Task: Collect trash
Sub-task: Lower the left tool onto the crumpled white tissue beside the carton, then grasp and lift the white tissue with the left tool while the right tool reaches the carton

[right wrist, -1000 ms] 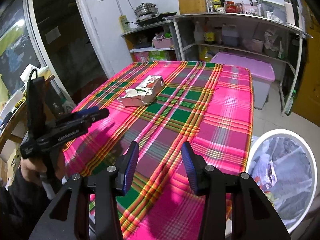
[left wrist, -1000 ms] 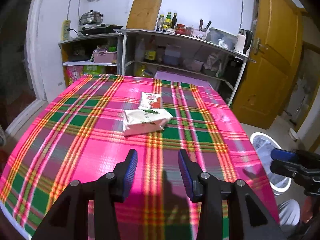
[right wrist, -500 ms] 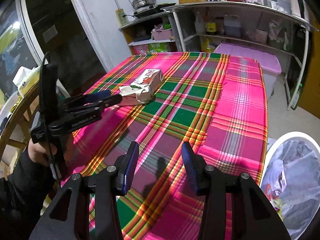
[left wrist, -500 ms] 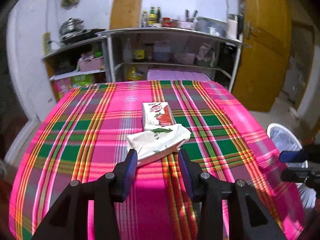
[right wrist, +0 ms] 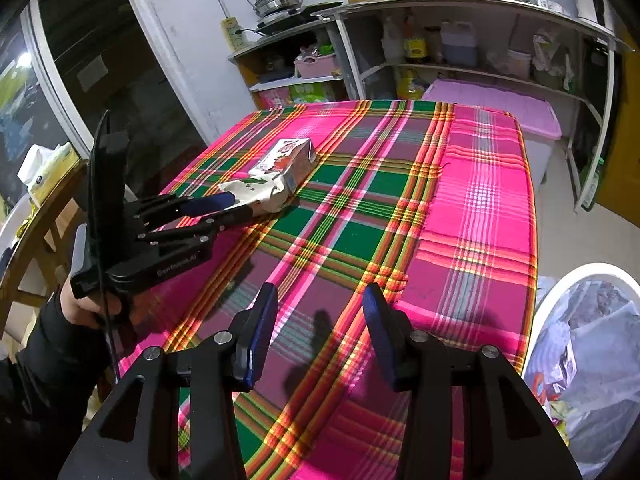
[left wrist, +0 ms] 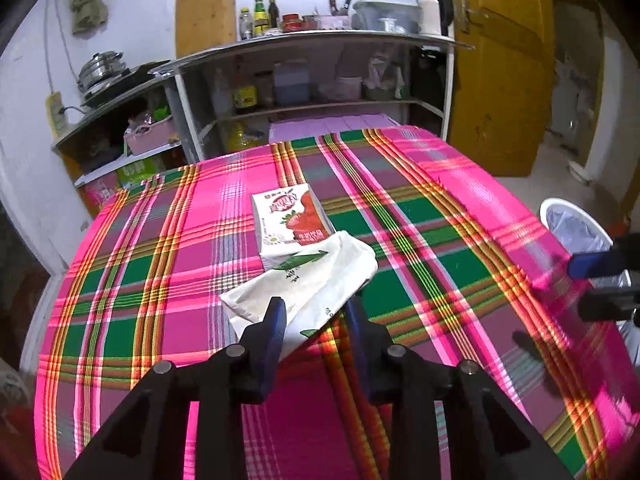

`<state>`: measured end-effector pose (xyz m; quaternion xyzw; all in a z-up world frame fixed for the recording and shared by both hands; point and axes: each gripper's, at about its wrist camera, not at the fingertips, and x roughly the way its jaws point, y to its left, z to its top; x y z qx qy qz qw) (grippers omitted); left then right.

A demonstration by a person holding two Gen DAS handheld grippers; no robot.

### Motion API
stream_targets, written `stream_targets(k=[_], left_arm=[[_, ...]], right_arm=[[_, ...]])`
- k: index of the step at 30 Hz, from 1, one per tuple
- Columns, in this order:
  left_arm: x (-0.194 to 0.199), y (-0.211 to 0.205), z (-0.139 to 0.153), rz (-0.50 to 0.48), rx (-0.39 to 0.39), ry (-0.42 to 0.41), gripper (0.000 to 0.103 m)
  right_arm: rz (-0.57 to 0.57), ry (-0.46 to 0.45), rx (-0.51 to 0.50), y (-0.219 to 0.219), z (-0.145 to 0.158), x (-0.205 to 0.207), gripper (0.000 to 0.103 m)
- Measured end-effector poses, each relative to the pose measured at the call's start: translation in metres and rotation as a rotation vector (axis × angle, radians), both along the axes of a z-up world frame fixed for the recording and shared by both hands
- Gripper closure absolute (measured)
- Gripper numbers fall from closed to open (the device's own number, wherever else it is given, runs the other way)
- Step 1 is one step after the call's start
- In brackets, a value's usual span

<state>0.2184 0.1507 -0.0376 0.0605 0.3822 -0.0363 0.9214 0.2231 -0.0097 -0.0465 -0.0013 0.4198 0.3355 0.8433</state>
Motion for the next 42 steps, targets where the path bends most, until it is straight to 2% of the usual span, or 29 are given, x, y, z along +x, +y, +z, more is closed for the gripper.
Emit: stream_targets(k=[6,12,16,19,22,25,31,38,42], left_arm=[[-0.008,-0.004,0.006,-0.075,-0.003,-0.008,0.071],[-0.008,-0.006,0.005,-0.084,0.064,-0.004,0.071],[-0.010,0.003,0.009,-0.064,0.071,-0.021,0.067],[-0.016,0.020,0.020,-0.015,0.006,-0.071,0.067],[-0.016,0.030,0.026,0.014,-0.004,-0.096,0.056],[-0.012,0.035,0.024,0.006,-0.018,-0.081,0.054],[-0.001,0.044,0.011,-0.066,-0.134,-0.023,0.053],[-0.013,0.024,0.011,-0.177,-0.095,-0.024,0.052],[-0.015,0.013,0.012,-0.206,-0.007,-0.041,0.052]], right_arm=[[0.006,-0.004,0.002,0.001,0.002,-0.001,0.058],[0.007,-0.002,0.005,0.002,0.001,-0.001,0.058],[0.006,0.000,0.009,0.001,0.000,0.000,0.058],[0.006,0.005,0.009,0.001,-0.002,0.000,0.058],[0.007,0.011,0.012,0.002,-0.004,0.002,0.058],[0.009,0.011,0.010,0.002,-0.004,0.002,0.058],[0.003,0.015,0.007,0.001,-0.007,0.002,0.058],[0.004,0.017,0.010,0.001,-0.007,0.000,0.058],[0.005,0.018,0.012,0.001,-0.007,-0.002,0.058]])
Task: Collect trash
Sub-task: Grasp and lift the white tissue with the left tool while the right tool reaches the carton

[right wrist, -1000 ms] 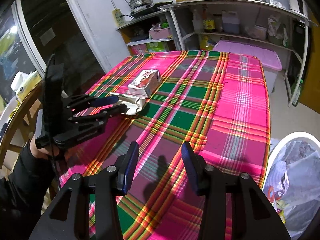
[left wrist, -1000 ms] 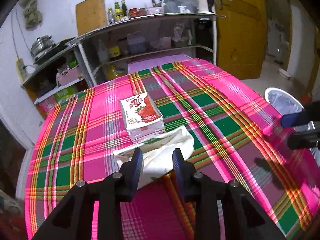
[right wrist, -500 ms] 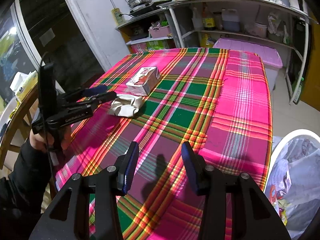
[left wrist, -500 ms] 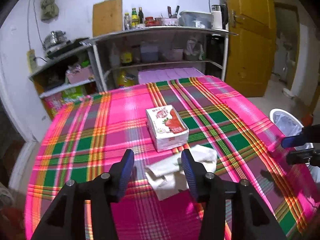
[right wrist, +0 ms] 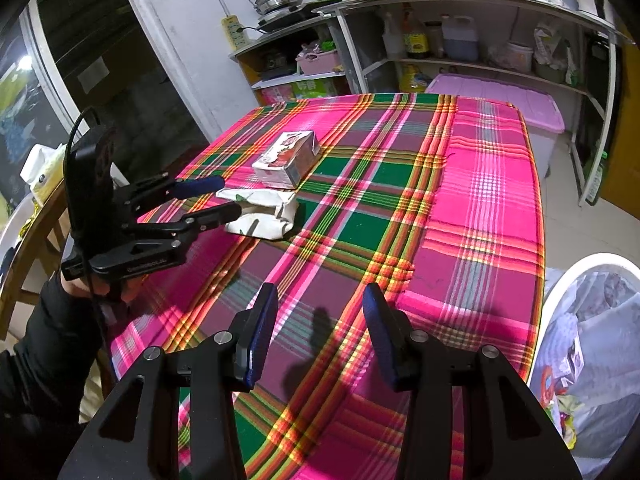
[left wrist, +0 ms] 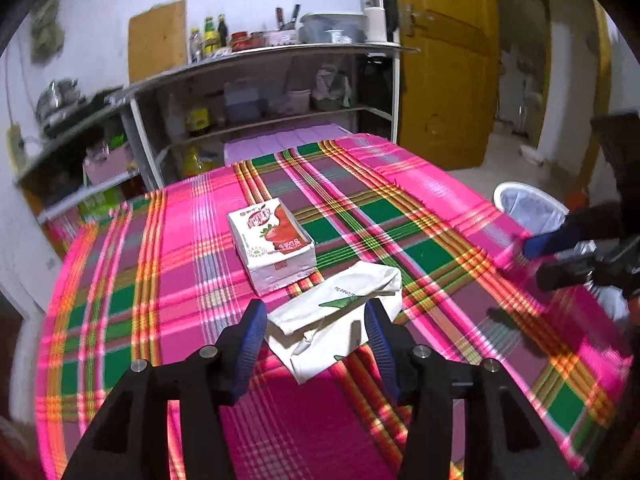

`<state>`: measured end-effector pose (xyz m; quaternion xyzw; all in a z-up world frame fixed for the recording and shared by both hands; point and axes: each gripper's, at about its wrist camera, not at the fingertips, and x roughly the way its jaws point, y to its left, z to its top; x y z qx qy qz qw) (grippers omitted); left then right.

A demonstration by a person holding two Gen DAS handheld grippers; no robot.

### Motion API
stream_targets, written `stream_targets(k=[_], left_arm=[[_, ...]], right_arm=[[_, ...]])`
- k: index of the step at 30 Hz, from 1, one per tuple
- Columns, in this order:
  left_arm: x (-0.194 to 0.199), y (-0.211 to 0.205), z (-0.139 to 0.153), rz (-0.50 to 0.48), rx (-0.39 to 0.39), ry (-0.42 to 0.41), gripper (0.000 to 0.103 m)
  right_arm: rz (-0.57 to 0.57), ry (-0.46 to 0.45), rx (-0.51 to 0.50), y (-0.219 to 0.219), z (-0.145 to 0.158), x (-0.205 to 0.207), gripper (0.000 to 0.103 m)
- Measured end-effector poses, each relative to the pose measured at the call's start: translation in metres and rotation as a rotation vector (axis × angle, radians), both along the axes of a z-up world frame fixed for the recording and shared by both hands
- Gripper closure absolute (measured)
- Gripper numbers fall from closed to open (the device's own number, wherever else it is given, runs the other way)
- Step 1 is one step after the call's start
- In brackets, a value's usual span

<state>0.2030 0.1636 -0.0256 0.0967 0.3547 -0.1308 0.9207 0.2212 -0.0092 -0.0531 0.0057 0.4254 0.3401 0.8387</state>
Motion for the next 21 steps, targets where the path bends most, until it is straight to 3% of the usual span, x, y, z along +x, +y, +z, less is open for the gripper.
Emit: stream_targets(k=[2,6,10,15,21], left_arm=[[0.001,-0.008,-0.001,-0.014,0.065,-0.019,0.053],[0.007,-0.020,-0.007,-0.052,0.153,-0.022,0.076],[0.012,-0.028,-0.011,-0.060,0.222,-0.031,0.086],[0.006,-0.023,-0.005,0.005,0.181,-0.054,0.095],[-0.023,-0.001,0.011,0.128,0.023,-0.073,0.100]], right_arm=[[-0.001,0.002,0.002,-0.001,0.000,0.000,0.058],[-0.004,0.003,0.005,-0.002,0.000,-0.001,0.058],[-0.014,0.011,0.010,-0.005,-0.001,0.000,0.058],[-0.016,0.004,0.015,-0.006,0.003,0.000,0.058],[-0.016,-0.012,0.016,0.003,0.012,-0.001,0.058]])
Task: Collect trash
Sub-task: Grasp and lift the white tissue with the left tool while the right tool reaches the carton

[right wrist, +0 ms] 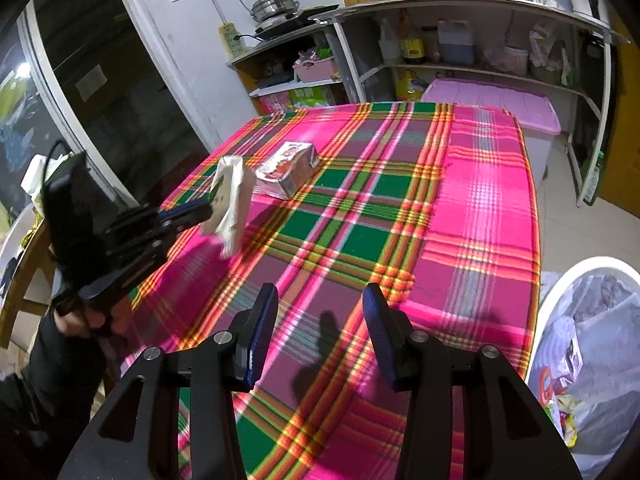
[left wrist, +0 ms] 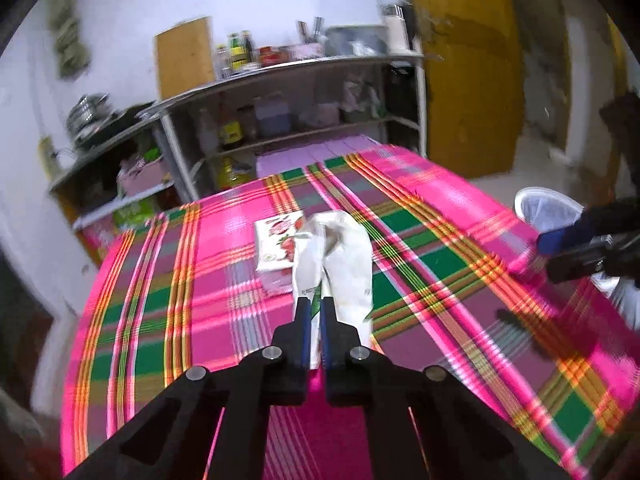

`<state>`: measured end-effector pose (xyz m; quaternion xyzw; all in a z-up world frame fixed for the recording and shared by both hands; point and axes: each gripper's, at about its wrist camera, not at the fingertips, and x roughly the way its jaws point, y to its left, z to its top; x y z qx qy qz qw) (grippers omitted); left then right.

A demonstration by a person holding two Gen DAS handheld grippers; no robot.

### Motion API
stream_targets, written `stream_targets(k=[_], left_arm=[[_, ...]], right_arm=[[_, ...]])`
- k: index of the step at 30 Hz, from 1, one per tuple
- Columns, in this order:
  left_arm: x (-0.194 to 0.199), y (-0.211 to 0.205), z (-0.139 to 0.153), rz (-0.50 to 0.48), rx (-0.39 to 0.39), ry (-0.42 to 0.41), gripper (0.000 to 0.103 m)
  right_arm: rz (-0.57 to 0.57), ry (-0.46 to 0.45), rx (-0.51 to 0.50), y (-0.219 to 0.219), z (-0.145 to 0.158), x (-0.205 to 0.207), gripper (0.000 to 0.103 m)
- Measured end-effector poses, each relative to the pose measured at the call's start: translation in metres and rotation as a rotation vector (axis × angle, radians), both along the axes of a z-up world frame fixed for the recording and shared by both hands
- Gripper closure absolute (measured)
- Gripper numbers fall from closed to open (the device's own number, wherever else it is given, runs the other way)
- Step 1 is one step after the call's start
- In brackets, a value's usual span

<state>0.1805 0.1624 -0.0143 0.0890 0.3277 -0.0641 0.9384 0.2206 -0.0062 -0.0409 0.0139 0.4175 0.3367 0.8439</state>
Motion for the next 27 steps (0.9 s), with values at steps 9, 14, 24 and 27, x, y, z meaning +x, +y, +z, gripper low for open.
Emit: stream_targets(k=[9,14,24,27], left_arm=[[-0.036,0.032,0.013,0.163,-0.140,-0.032,0.100],[-0.057,0.052,0.018,0.225,-0.218,-0.060,0.100],[-0.085,0.093,0.014,0.324,-0.287,-0.092,0.100],[-0.091,0.102,0.015,0.336,-0.297,-0.104,0.100]], right_arm=[[0.012,-0.043,0.009,0.045,0.018,0.007,0.058],[0.010,-0.043,0.002,0.083,0.018,0.024,0.043],[-0.080,0.012,-0.060,0.147,-0.010,0.076,0.042],[-0.127,0.037,-0.061,0.160,-0.017,0.093,0.042]])
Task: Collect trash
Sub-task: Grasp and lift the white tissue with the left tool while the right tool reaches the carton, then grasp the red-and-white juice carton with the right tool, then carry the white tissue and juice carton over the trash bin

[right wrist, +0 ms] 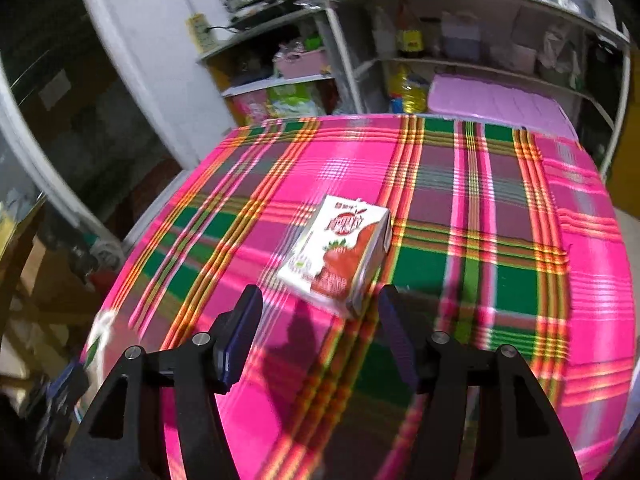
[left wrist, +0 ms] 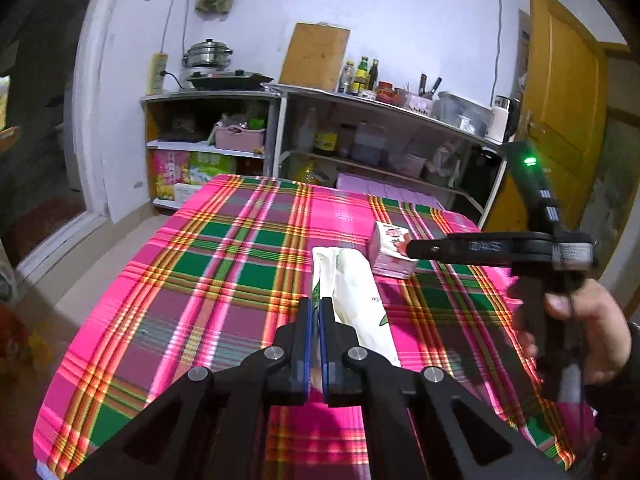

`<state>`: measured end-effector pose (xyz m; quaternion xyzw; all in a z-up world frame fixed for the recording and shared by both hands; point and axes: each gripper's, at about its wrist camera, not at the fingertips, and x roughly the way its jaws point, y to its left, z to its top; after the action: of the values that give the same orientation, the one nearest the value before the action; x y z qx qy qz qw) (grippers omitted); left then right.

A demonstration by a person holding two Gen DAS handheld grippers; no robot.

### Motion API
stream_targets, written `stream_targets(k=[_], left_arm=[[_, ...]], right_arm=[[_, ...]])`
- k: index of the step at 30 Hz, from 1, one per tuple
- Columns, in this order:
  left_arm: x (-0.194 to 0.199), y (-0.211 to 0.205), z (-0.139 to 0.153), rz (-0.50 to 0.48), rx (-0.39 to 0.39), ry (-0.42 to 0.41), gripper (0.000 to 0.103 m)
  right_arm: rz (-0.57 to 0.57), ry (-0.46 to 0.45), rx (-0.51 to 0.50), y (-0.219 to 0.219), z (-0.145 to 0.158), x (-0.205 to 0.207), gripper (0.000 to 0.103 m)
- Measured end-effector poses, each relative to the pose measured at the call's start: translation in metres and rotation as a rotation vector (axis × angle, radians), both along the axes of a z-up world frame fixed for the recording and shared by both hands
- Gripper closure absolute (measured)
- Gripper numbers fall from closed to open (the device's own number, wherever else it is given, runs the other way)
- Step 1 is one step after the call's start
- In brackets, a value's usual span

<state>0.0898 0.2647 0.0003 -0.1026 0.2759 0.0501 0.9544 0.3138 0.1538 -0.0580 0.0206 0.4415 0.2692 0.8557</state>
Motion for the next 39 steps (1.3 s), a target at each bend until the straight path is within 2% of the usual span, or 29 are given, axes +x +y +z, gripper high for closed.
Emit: stream_targets(k=[6,9,18,32,33,39], left_arm=[[-0.006,0.010,0.000,0.010,-0.005,-0.018,0.100],[-0.004,0.012,-0.001,0.005,-0.009,-0.017,0.100],[0.002,0.009,-0.008,0.004,-0.023,-0.002,0.100],[0.006,0.001,-0.008,0.003,-0.021,0.012,0.100],[0.007,0.001,-0.009,0.004,-0.021,0.014,0.100],[0.006,-0.014,-0.006,-0.005,-0.027,0.019,0.100]], right_arm=[[-0.077,0.006,-0.018,0.013,-0.009,0.017,0.042],[-0.081,0.016,-0.013,0.018,-0.013,0.022,0.035],[-0.029,0.020,-0.059,0.031,-0.012,0.026,0.035],[0.015,0.008,0.015,0.004,-0.001,0.008,0.040],[0.018,0.005,0.019,0.000,0.000,0.004,0.066],[0.033,0.022,0.037,-0.029,-0.001,-0.018,0.068]])
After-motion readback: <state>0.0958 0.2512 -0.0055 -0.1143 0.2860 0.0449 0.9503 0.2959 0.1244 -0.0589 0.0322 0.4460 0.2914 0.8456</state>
